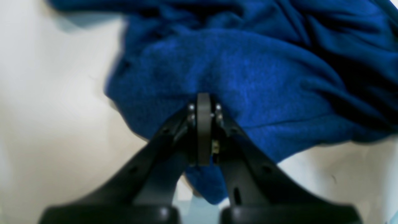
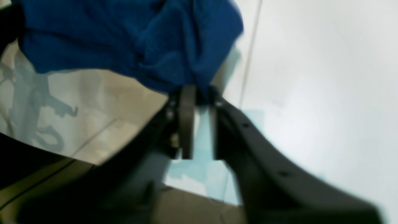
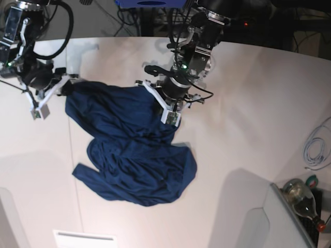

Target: Layout the t-shirt on the table in an organized manner, then fold the t-shirt properly

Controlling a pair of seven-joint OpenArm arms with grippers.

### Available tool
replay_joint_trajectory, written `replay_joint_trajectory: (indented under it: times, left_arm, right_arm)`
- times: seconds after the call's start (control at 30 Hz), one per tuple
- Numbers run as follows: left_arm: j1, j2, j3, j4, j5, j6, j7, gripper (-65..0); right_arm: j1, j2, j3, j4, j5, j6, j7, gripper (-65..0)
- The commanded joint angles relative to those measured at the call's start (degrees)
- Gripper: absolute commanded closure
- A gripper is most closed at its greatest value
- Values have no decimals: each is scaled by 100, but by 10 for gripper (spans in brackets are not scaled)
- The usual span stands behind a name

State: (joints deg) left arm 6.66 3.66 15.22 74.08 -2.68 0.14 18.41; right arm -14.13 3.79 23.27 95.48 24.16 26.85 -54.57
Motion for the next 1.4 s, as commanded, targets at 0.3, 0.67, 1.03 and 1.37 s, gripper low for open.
replay_joint_trajectory:
  times: [0.3,0.67,1.03,1.37]
  left_arm:
    - [95,-89,-15,42,17,34,-132,0]
    - [323,-89,-15,33,26,34,-132,0]
    - [473,-89,-15,25,44,34,-132,0]
    - [710,-379,-23,60,17,34,-132,0]
  right_arm:
    - [653,909,-2199,777,-1480,36,1162,-377]
    - [2147,742,-3386,-946,-1506,-26,1514,-377]
    - [2912,302,-3421,-2546,-1506,-26,2112,-281]
    - [2736,566,-3368,-1526,-1506,-43,1962,-2]
